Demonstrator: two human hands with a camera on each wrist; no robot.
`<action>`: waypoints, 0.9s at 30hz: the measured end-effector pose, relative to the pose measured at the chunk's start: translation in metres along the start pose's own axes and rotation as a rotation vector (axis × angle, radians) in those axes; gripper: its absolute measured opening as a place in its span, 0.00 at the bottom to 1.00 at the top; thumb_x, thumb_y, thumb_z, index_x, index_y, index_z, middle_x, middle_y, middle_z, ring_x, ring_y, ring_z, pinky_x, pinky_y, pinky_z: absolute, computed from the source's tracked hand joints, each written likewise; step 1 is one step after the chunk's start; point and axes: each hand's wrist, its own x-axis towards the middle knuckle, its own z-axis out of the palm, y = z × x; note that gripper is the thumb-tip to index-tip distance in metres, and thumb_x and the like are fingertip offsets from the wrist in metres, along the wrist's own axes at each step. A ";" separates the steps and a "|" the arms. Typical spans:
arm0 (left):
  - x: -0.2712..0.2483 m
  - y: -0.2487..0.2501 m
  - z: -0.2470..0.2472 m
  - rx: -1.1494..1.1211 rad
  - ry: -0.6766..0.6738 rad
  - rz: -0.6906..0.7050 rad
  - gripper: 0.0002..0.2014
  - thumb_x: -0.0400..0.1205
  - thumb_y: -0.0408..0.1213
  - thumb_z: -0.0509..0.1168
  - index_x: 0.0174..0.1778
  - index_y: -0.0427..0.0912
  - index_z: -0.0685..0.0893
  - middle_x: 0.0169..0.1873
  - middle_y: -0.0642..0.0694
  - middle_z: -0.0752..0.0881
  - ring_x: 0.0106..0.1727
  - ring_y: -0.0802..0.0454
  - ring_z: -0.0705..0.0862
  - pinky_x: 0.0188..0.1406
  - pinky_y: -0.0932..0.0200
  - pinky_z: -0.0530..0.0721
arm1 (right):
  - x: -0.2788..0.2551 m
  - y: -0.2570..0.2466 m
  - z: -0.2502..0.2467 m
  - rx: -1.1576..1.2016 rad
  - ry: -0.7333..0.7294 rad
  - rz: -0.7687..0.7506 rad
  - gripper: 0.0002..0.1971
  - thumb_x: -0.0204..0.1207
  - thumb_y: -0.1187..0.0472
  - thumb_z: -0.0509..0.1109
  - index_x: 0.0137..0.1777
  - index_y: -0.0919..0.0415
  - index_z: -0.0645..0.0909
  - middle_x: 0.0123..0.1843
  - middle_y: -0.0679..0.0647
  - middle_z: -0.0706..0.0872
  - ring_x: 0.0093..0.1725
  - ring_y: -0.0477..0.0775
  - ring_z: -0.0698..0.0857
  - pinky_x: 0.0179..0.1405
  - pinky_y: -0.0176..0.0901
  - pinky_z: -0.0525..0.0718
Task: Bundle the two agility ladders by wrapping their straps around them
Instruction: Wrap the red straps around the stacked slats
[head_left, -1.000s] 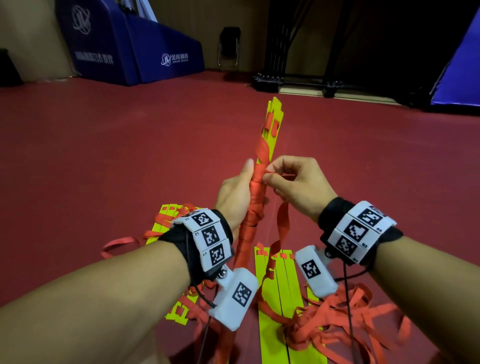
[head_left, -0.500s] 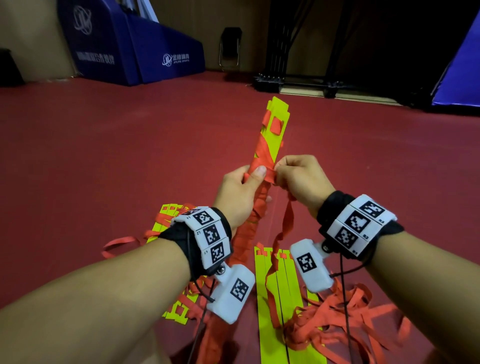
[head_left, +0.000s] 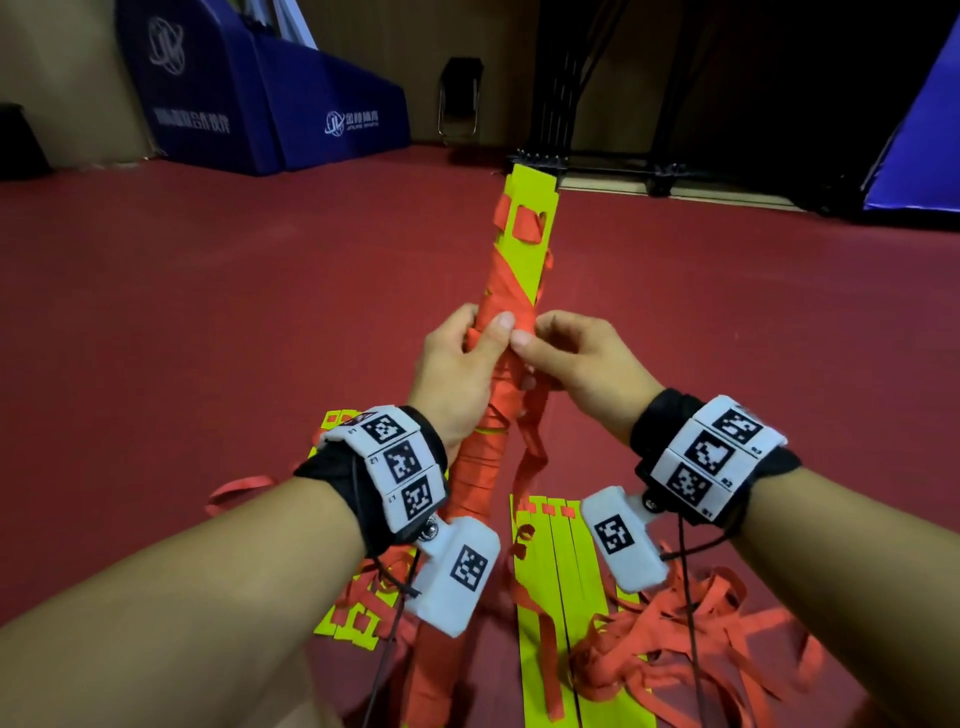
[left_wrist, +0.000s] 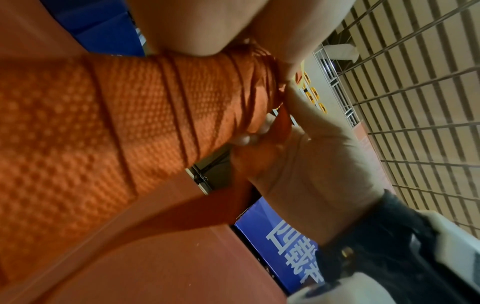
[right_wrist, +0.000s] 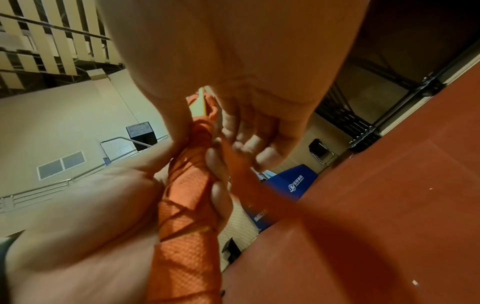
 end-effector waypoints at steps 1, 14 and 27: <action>0.000 0.000 -0.002 0.026 0.007 0.001 0.11 0.78 0.55 0.70 0.42 0.51 0.86 0.33 0.33 0.88 0.30 0.39 0.86 0.34 0.28 0.89 | -0.001 -0.001 0.000 -0.032 0.009 0.004 0.09 0.81 0.56 0.73 0.45 0.61 0.80 0.33 0.55 0.84 0.29 0.48 0.81 0.29 0.40 0.77; 0.005 0.001 -0.005 -0.188 0.057 -0.163 0.09 0.87 0.40 0.67 0.54 0.37 0.81 0.36 0.39 0.90 0.36 0.41 0.89 0.45 0.46 0.89 | -0.004 -0.006 -0.008 -0.040 0.030 -0.145 0.12 0.82 0.59 0.73 0.36 0.58 0.81 0.25 0.48 0.80 0.26 0.50 0.74 0.25 0.42 0.73; -0.010 0.008 0.008 -0.210 -0.047 -0.344 0.21 0.92 0.53 0.53 0.53 0.44 0.87 0.38 0.39 0.82 0.41 0.43 0.84 0.25 0.51 0.89 | -0.001 0.000 -0.006 -0.052 0.063 -0.264 0.07 0.75 0.58 0.77 0.40 0.55 0.81 0.33 0.60 0.84 0.32 0.51 0.81 0.34 0.47 0.82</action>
